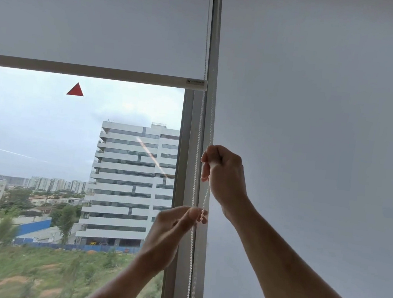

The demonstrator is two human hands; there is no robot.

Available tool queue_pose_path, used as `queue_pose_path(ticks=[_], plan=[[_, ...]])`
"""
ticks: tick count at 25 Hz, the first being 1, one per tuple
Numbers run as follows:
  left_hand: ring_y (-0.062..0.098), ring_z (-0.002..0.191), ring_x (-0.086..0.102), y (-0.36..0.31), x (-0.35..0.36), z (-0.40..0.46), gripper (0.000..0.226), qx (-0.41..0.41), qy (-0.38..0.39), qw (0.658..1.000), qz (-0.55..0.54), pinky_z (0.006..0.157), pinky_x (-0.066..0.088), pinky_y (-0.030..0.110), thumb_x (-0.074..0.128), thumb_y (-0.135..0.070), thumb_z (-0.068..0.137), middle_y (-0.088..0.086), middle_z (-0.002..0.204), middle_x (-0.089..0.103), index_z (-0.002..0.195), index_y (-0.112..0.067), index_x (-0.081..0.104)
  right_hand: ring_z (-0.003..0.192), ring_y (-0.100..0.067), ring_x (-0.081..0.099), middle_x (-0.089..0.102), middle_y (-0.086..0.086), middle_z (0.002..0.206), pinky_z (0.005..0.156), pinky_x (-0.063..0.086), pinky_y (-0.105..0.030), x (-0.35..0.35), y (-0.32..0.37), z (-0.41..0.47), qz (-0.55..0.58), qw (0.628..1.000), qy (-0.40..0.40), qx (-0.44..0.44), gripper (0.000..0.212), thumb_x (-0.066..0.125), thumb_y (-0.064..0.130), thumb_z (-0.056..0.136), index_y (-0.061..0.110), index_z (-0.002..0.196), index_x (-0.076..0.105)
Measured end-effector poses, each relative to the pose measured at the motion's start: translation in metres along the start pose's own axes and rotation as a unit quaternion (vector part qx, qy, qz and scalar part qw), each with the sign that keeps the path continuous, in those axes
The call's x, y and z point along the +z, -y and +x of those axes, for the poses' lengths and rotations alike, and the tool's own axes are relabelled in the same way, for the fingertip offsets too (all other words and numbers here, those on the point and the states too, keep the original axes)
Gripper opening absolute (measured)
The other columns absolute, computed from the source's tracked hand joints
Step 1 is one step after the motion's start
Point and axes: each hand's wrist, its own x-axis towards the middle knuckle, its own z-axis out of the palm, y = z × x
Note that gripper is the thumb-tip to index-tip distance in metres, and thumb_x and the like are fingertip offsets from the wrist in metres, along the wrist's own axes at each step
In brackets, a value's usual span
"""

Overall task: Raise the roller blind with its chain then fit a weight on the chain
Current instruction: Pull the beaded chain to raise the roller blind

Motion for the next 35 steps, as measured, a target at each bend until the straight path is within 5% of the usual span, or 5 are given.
queue_pose_path(ticks=[4, 16, 21, 29, 35], plan=[[0.008, 0.074, 0.067, -0.007, -0.01, 0.032, 0.066, -0.007, -0.105, 0.993, -0.046, 0.064, 0.047, 0.014, 0.038, -0.083, 0.076, -0.003, 0.079, 0.076, 0.083, -0.029, 0.076, 0.047, -0.001, 0.056, 0.062, -0.002, 0.058, 0.054, 0.046, -0.013, 0.001, -0.004, -0.014, -0.006, 1.0, 0.026, 0.001, 0.036, 0.043, 0.011, 0.104, 0.009, 0.074, 0.063], [0.002, 0.05, 0.057, -0.062, -0.003, 0.111, 0.031, -0.047, -0.097, 0.994, -0.002, 0.058, 0.049, 0.022, 0.056, -0.03, 0.098, -0.006, 0.062, 0.067, 0.074, -0.017, 0.072, 0.048, -0.003, 0.055, 0.062, 0.003, 0.05, 0.057, 0.045, -0.021, 0.004, -0.029, -0.062, -0.004, 0.997, 0.076, 0.028, 0.04, 0.045, 0.015, 0.104, 0.022, 0.068, 0.06], [0.004, 0.048, 0.055, -0.059, -0.003, 0.098, 0.028, -0.016, -0.113, 0.993, 0.028, 0.055, 0.048, 0.027, 0.06, -0.026, 0.096, -0.005, 0.058, 0.064, 0.071, -0.019, 0.071, 0.072, -0.014, 0.074, 0.078, 0.0, 0.074, 0.075, 0.054, -0.029, -0.023, -0.034, -0.043, 0.051, 0.98, 0.188, 0.045, 0.036, 0.048, 0.043, 0.097, 0.028, 0.08, 0.075], [-0.001, 0.047, 0.054, -0.038, 0.005, 0.073, 0.029, 0.013, -0.078, 0.996, 0.046, 0.049, 0.043, 0.015, 0.061, -0.025, 0.095, -0.011, 0.052, 0.062, 0.071, -0.017, 0.073, 0.07, -0.013, 0.074, 0.076, -0.001, 0.071, 0.07, 0.058, -0.027, -0.016, -0.011, 0.012, 0.043, 0.998, 0.041, 0.034, 0.051, 0.041, 0.062, 0.086, 0.021, 0.087, 0.072], [-0.002, 0.042, 0.046, -0.023, 0.005, 0.054, 0.029, -0.004, -0.057, 0.998, 0.003, 0.046, 0.036, 0.014, 0.061, -0.02, 0.095, -0.011, 0.05, 0.06, 0.067, -0.017, 0.07, 0.052, -0.003, 0.063, 0.067, 0.009, 0.057, 0.057, 0.051, -0.019, -0.002, 0.021, 0.052, 0.053, 0.995, 0.067, 0.053, 0.03, 0.048, 0.032, 0.103, 0.02, 0.085, 0.07]])
